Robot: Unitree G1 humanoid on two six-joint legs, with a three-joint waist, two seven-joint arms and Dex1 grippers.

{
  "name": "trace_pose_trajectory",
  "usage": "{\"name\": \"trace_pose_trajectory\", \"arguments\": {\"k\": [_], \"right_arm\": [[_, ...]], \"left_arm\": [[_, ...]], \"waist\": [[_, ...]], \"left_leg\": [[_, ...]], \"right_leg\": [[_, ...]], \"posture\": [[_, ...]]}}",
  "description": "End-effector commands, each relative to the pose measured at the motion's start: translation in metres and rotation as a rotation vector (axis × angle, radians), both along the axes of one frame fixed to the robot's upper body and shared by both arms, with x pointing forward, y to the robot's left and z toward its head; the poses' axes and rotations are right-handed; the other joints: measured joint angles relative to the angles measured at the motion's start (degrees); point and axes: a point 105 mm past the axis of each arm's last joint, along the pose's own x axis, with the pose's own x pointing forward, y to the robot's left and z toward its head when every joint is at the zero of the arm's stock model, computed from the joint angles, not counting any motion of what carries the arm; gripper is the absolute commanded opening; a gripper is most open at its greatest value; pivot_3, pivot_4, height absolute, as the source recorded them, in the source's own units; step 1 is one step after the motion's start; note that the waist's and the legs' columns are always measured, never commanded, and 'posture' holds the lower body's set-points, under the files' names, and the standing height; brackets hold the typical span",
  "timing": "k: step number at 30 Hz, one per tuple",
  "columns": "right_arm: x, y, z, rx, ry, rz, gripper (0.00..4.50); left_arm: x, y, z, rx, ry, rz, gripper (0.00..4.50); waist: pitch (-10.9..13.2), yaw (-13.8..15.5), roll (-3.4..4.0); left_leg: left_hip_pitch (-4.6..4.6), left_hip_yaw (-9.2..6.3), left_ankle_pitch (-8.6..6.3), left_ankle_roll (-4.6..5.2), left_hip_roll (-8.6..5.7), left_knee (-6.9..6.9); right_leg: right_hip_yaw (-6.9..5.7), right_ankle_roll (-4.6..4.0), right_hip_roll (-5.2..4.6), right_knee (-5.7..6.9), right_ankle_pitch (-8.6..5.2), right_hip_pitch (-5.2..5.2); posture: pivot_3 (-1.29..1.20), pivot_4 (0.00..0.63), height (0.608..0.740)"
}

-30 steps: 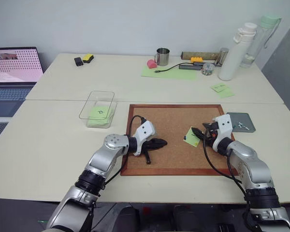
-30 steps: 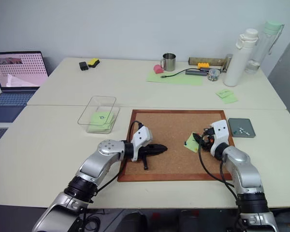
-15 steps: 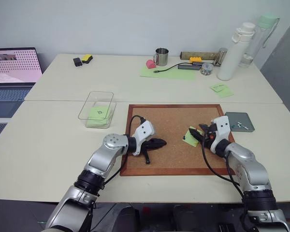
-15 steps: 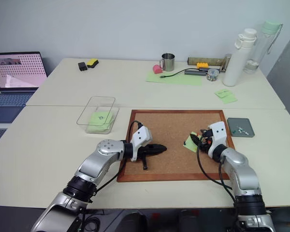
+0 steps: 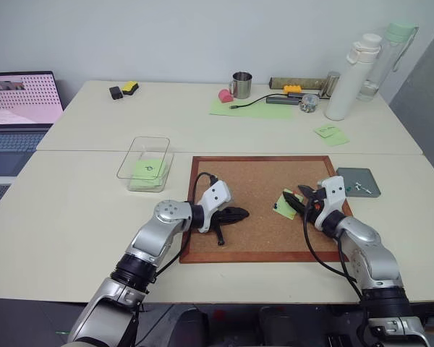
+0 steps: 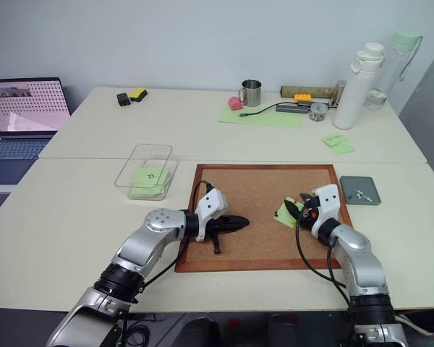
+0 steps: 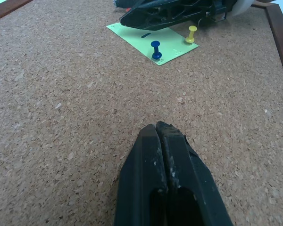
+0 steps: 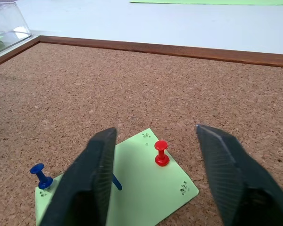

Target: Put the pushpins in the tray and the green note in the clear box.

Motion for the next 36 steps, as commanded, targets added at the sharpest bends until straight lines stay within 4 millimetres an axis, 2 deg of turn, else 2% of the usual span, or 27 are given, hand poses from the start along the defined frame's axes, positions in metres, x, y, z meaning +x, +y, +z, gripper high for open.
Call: {"name": "trace_pose_trajectory", "arguments": {"k": [1,11,16,25,32,36], "right_arm": [[0.001,0.001,0.004,0.003,-0.026,0.009,1.81],[-0.001,0.001,0.001,-0.040,-0.025,0.026,0.04],[-0.003,0.002,0.005,-0.043,-0.044,0.032,0.04],[-0.009,0.008,0.045,0.031,-0.152,0.059,0.04],[-0.014,0.009,0.053,0.024,-0.154,0.069,0.04],[-0.015,0.004,0.055,0.009,-0.150,0.052,0.04]], "left_arm": [[0.000,0.007,0.001,0.017,-0.008,0.011,0.00],[0.000,0.008,0.001,0.021,-0.012,0.007,0.00],[-0.002,0.008,0.000,0.024,-0.012,0.003,0.00],[-0.003,0.010,-0.004,0.045,-0.001,0.012,0.00],[-0.002,0.012,-0.009,0.076,0.002,0.019,0.00],[-0.002,0.011,-0.009,0.077,0.005,0.017,0.00]], "waist": [[0.00,0.00,0.00],[0.00,0.01,0.00],[0.00,0.02,0.00],[0.01,0.01,0.01],[0.01,0.01,0.01],[0.01,0.01,0.01]], "left_leg": [[0.00,0.00,0.00,0.00,0.00,0.00],[0.01,0.01,0.00,0.00,0.00,0.00],[0.01,0.01,0.00,0.00,0.00,0.00],[0.01,0.01,0.00,0.00,0.01,-0.02],[0.01,0.01,0.00,0.00,0.01,-0.02],[0.01,0.01,0.00,0.00,0.01,-0.02]], "right_leg": [[0.00,0.00,0.00,0.00,0.00,0.00],[0.01,0.00,0.00,0.00,0.00,0.00],[0.01,0.00,0.00,0.00,0.00,0.00],[0.01,0.00,0.00,0.00,0.00,0.00],[0.01,0.00,0.00,0.00,0.00,0.00],[0.01,0.00,-0.01,0.00,0.00,0.00]], "posture": [[0.00,0.150,0.740],[0.00,0.150,0.740],[0.00,0.150,0.740],[0.00,0.150,0.740],[0.00,0.150,0.740],[0.00,0.150,0.740]]}}
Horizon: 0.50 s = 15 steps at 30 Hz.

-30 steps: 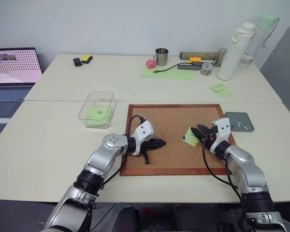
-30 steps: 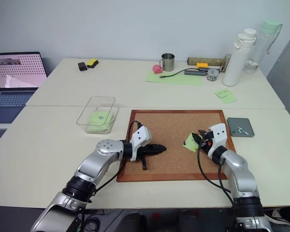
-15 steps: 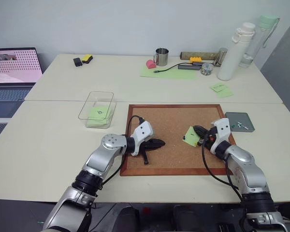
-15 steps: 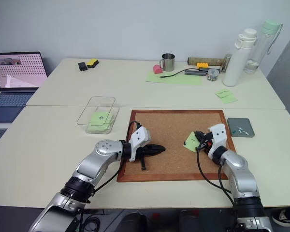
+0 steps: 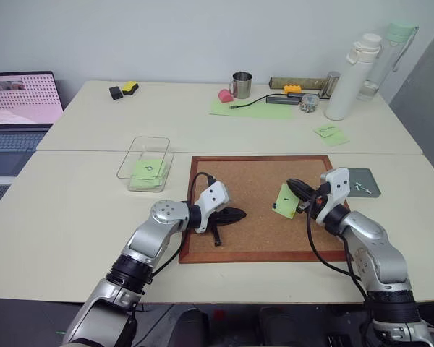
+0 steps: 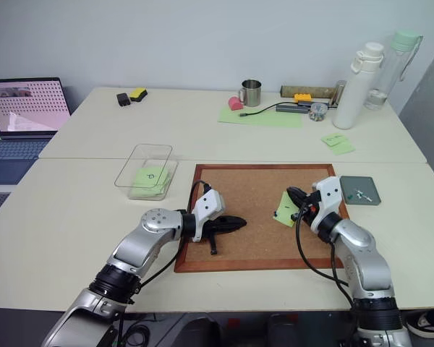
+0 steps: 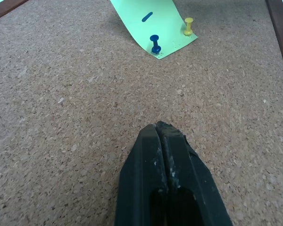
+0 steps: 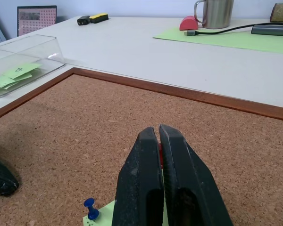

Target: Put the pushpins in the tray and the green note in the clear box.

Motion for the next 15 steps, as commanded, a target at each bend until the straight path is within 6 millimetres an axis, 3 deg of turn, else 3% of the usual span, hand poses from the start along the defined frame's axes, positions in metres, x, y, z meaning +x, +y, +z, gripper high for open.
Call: {"name": "trace_pose_trajectory", "arguments": {"k": [1,10,15], "right_arm": [[-0.001,-0.013,0.019,0.009,-0.056,-0.040,0.04],[0.010,-0.058,0.033,0.030,-0.064,-0.219,0.04],[0.025,-0.112,0.037,-0.010,-0.052,-0.458,0.04]], "left_arm": [[-0.001,0.005,-0.009,0.046,0.023,0.012,0.00],[-0.003,0.006,-0.010,0.050,0.032,0.010,0.00],[-0.004,0.006,-0.010,0.050,0.036,0.008,0.00]], "waist": [[0.00,0.00,0.00],[0.00,0.01,0.00],[0.00,0.03,0.00]], "left_leg": [[0.00,0.00,0.00,0.00,0.00,0.00],[0.00,0.01,0.00,0.00,-0.01,-0.01],[0.01,0.04,0.00,0.00,-0.02,0.00]], "right_leg": [[0.00,0.00,0.00,0.00,0.00,0.00],[0.00,0.00,0.00,-0.01,0.00,0.00],[0.02,0.00,-0.01,-0.01,0.00,0.01]], "posture": [[0.00,0.150,0.740],[0.00,0.150,0.740],[0.00,0.150,0.740]]}}
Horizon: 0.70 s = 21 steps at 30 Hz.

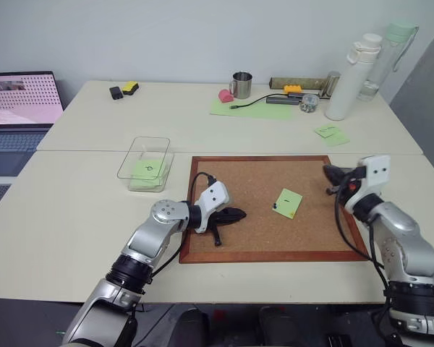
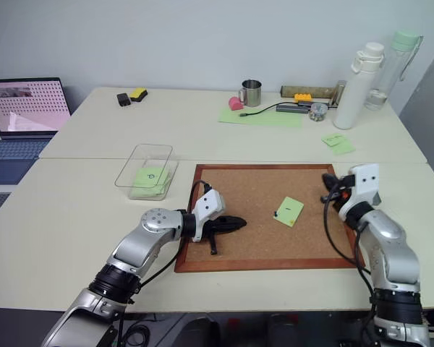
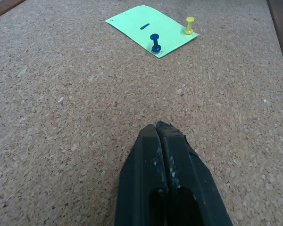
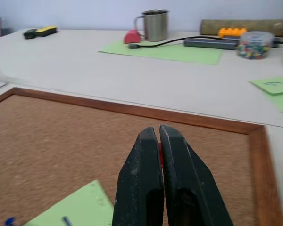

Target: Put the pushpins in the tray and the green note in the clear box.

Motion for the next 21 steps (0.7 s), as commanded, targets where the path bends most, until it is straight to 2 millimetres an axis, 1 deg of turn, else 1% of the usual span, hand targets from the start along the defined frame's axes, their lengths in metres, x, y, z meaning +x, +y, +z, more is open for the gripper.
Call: {"name": "trace_pose_trajectory", "arguments": {"k": [1,2,5,11,13,14,15,16,19,20,21], "right_arm": [[0.010,-0.051,0.009,-0.029,0.007,-0.201,0.04],[0.012,-0.059,0.004,-0.030,0.035,-0.216,0.04],[0.016,-0.069,-0.006,-0.028,0.085,-0.230,0.04],[0.023,-0.086,-0.009,-0.013,0.096,-0.287,0.04],[0.026,-0.092,-0.009,0.000,0.100,-0.302,0.45],[0.026,-0.093,-0.009,0.006,0.100,-0.303,0.53],[0.027,-0.093,-0.009,0.008,0.100,-0.304,0.72],[0.028,-0.094,-0.009,0.007,0.098,-0.303,0.99],[0.029,-0.094,-0.007,0.008,0.091,-0.297,1.61],[0.029,-0.094,-0.006,0.008,0.088,-0.296,1.89],[0.028,-0.093,-0.004,0.010,0.083,-0.293,2.01]], "left_arm": [[-0.003,0.006,-0.010,0.044,0.029,0.005,0.00],[-0.004,0.005,-0.010,0.044,0.030,0.004,0.00],[-0.004,0.005,-0.010,0.044,0.029,0.003,0.00],[-0.005,0.007,-0.010,0.046,0.029,0.007,0.00],[-0.005,0.008,-0.010,0.048,0.030,0.010,0.00],[-0.005,0.008,-0.010,0.048,0.030,0.011,0.00],[-0.005,0.008,-0.010,0.048,0.030,0.012,0.00],[-0.005,0.008,-0.009,0.048,0.030,0.013,0.00],[-0.004,0.008,-0.009,0.047,0.028,0.015,0.00],[-0.004,0.008,-0.009,0.047,0.028,0.015,0.00],[-0.004,0.008,-0.009,0.046,0.028,0.014,0.00]], "waist": [[0.00,0.04,0.00],[0.00,0.04,0.00],[-0.01,0.04,0.01],[0.00,-0.01,0.03],[0.00,0.00,0.03],[0.00,0.00,0.03],[0.00,0.01,0.03],[0.00,0.00,0.03],[0.00,-0.01,0.04],[0.00,-0.01,0.04],[0.00,-0.02,0.04]], "left_leg": [[0.00,0.00,0.00,0.00,0.00,0.00],[0.00,0.00,0.00,0.00,0.00,-0.02],[0.04,0.05,0.00,0.00,0.00,-0.05],[0.05,0.06,0.00,0.01,0.00,-0.06],[0.05,0.07,0.00,0.01,0.00,-0.06],[0.05,0.07,0.00,0.01,0.01,-0.06],[0.05,0.07,0.00,0.01,0.01,-0.06],[0.05,0.06,0.00,0.01,0.01,-0.06],[0.06,0.06,0.00,0.00,0.01,-0.06],[0.06,0.06,0.00,0.00,0.02,-0.06],[0.06,0.07,0.00,0.00,0.02,-0.07]], "right_leg": [[0.00,0.00,0.00,0.00,0.00,0.00],[0.00,0.00,-0.01,-0.01,0.00,0.00],[0.05,0.00,-0.03,-0.04,0.00,0.02],[0.07,0.00,-0.02,-0.06,0.00,0.03],[0.08,0.00,-0.02,-0.06,0.00,0.03],[0.08,0.00,-0.02,-0.07,0.00,0.03],[0.08,0.00,-0.02,-0.07,0.00,0.03],[0.08,0.00,-0.02,-0.07,0.00,0.04],[0.08,0.00,-0.02,-0.06,0.00,0.04],[0.08,0.00,-0.02,-0.07,0.00,0.04],[0.09,0.00,-0.02,-0.07,0.00,0.04]], "posture": [[0.00,0.150,0.740],[0.00,0.150,0.740],[0.00,0.150,0.740],[0.00,0.150,0.740],[0.00,0.150,0.740],[0.00,0.150,0.740],[0.00,0.150,0.740],[0.00,0.150,0.740],[0.00,0.150,0.740],[0.00,0.150,0.740],[0.00,0.150,0.740]]}}
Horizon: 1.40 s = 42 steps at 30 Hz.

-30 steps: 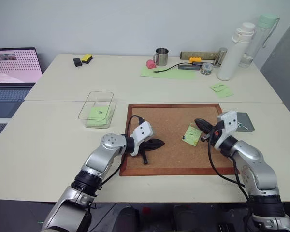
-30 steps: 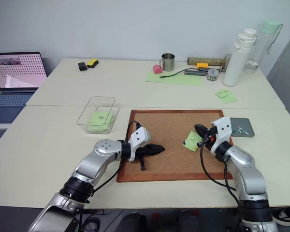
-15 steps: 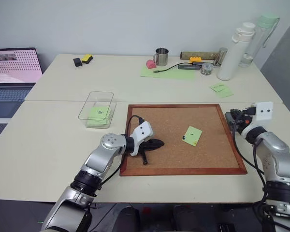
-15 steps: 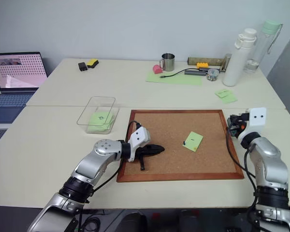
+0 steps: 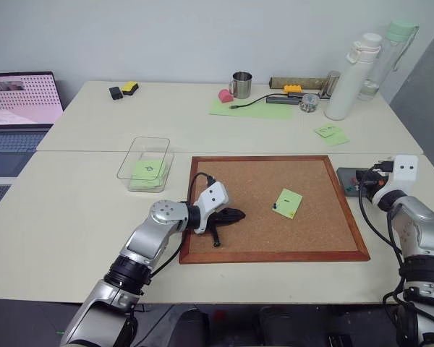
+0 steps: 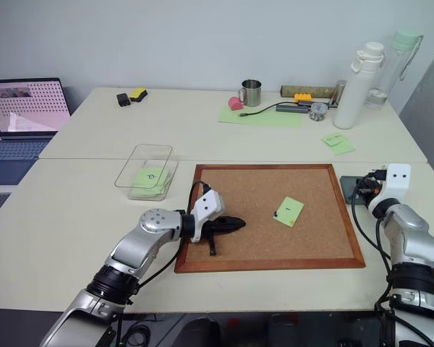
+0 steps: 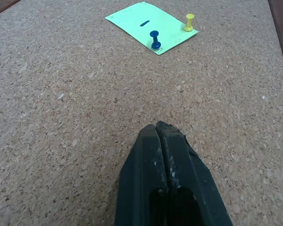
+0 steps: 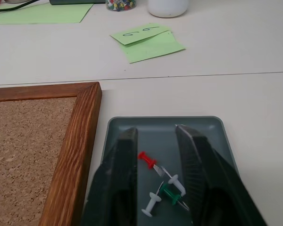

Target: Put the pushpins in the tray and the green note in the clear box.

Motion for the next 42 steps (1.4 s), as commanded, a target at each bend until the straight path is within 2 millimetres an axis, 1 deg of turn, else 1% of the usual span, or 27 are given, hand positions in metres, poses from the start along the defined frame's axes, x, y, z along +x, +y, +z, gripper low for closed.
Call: {"name": "trace_pose_trajectory", "arguments": {"k": [1,2,4,5,6,10,13,16,18,22,26,29,37,39,40,41,42], "right_arm": [[0.001,-0.005,0.026,-0.011,-0.090,0.004,2.24],[0.000,-0.003,0.029,-0.006,-0.101,0.012,2.42],[-0.003,0.002,0.034,0.004,-0.127,0.043,2.42],[-0.006,0.010,0.037,0.000,-0.138,0.088,2.42],[-0.010,0.017,0.038,-0.004,-0.144,0.132,2.42],[-0.037,0.063,0.036,0.023,-0.146,0.352,2.42],[-0.058,0.096,0.029,0.070,-0.134,0.475,2.42],[-0.073,0.122,0.019,0.060,-0.104,0.557,2.42],[-0.079,0.134,0.007,0.032,-0.072,0.583,2.42],[-0.081,0.143,-0.010,-0.008,-0.022,0.573,2.42],[-0.083,0.154,-0.016,0.025,-0.015,0.582,2.42],[-0.085,0.156,-0.025,0.008,0.013,0.584,2.42],[-0.087,0.160,-0.028,0.016,0.016,0.588,2.42],[-0.087,0.161,-0.028,0.022,0.013,0.591,2.06],[-0.087,0.161,-0.027,0.025,0.011,0.591,1.98],[-0.087,0.161,-0.027,0.028,0.009,0.591,1.77],[-0.087,0.161,-0.026,0.029,0.007,0.590,1.46]], "left_arm": [[-0.002,0.006,-0.009,0.038,0.025,0.012,0.00],[-0.003,0.006,-0.009,0.038,0.025,0.011,0.00],[-0.002,0.006,-0.009,0.039,0.026,0.010,0.00],[-0.002,0.007,-0.009,0.039,0.026,0.010,0.00],[-0.002,0.007,-0.009,0.040,0.026,0.010,0.00],[-0.002,0.007,-0.009,0.041,0.025,0.008,0.00],[-0.002,0.007,-0.009,0.040,0.026,0.005,0.00],[-0.003,0.006,-0.009,0.040,0.028,0.001,0.00],[-0.003,0.005,-0.009,0.041,0.028,-0.002,0.00],[-0.001,0.004,-0.007,0.040,0.022,-0.003,0.00],[-0.001,0.005,-0.007,0.042,0.021,-0.005,0.00],[0.000,0.005,-0.006,0.042,0.020,-0.003,0.00],[0.000,0.006,-0.006,0.043,0.020,0.000,0.00],[0.000,0.006,-0.006,0.043,0.019,0.002,0.00],[0.000,0.007,-0.006,0.044,0.019,0.002,0.00],[0.001,0.007,-0.006,0.044,0.019,0.003,0.00],[0.001,0.007,-0.006,0.044,0.019,0.004,0.00]], "waist": [[0.00,-0.01,0.00],[0.00,-0.01,0.00],[0.00,0.00,0.00],[0.01,0.00,0.01],[0.01,0.03,0.01],[0.00,0.10,0.01],[0.00,0.02,0.02],[0.01,-0.08,0.02],[0.01,-0.04,0.00],[0.01,0.01,0.00],[0.01,0.02,0.00],[0.01,0.06,0.00],[0.01,0.06,0.00],[0.01,0.05,0.00],[0.01,0.05,0.00],[0.01,0.05,0.00],[0.01,0.05,0.00]], "left_leg": [[0.00,0.01,0.00,0.00,0.00,0.00],[0.00,0.01,0.00,0.00,0.00,0.00],[0.00,0.01,0.00,0.00,0.00,0.00],[0.00,0.01,0.00,0.00,0.00,0.00],[0.00,0.00,0.00,0.00,0.00,-0.01],[-0.02,-0.08,0.00,0.00,0.02,-0.06],[-0.03,-0.06,0.00,0.00,0.03,-0.05],[-0.01,-0.06,0.00,0.00,0.02,-0.04],[0.00,-0.07,0.00,0.01,0.00,-0.02],[0.00,-0.08,0.00,0.01,-0.01,-0.02],[0.00,-0.07,0.00,0.00,-0.01,-0.02],[0.00,-0.09,0.00,0.00,-0.01,-0.02],[0.00,-0.09,0.00,0.00,-0.02,-0.02],[0.00,-0.08,0.00,0.00,-0.02,-0.02],[0.00,-0.08,0.00,0.00,-0.02,-0.03],[-0.01,-0.09,0.00,0.00,-0.01,-0.02],[-0.01,-0.09,0.00,0.00,-0.01,-0.03]], "right_leg": [[0.01,0.00,0.00,0.00,0.00,0.00],[0.01,0.00,0.00,0.00,0.00,0.00],[0.01,0.00,0.00,0.00,0.00,0.00],[0.00,0.00,0.00,0.00,0.00,0.00],[0.00,0.00,0.00,0.00,0.00,0.00],[-0.03,0.00,0.02,-0.08,0.00,0.02],[-0.03,0.00,0.02,-0.08,0.00,0.03],[-0.04,0.01,0.02,-0.07,0.00,0.04],[-0.06,0.01,-0.01,-0.06,-0.01,0.05],[-0.09,0.01,0.00,-0.07,-0.01,0.05],[-0.08,0.01,0.01,-0.07,-0.01,0.04],[-0.09,0.01,0.02,-0.07,-0.01,0.05],[-0.10,0.01,0.02,-0.08,-0.01,0.04],[-0.09,0.01,0.02,-0.09,-0.01,0.04],[-0.09,0.01,0.02,-0.08,-0.01,0.04],[-0.09,0.01,0.02,-0.08,-0.01,0.04],[-0.09,0.01,0.02,-0.09,-0.01,0.04]], "posture": [[0.00,0.150,0.740],[0.00,0.150,0.740],[0.00,0.150,0.740],[0.00,0.150,0.740],[0.00,0.150,0.740],[0.00,0.150,0.740],[0.00,0.150,0.740],[0.00,0.150,0.740],[0.00,0.150,0.740],[0.00,0.150,0.740],[0.00,0.150,0.740],[0.00,0.150,0.740],[0.00,0.150,0.740],[0.00,0.150,0.740],[0.00,0.150,0.740],[0.00,0.150,0.740],[0.00,0.150,0.740]]}}
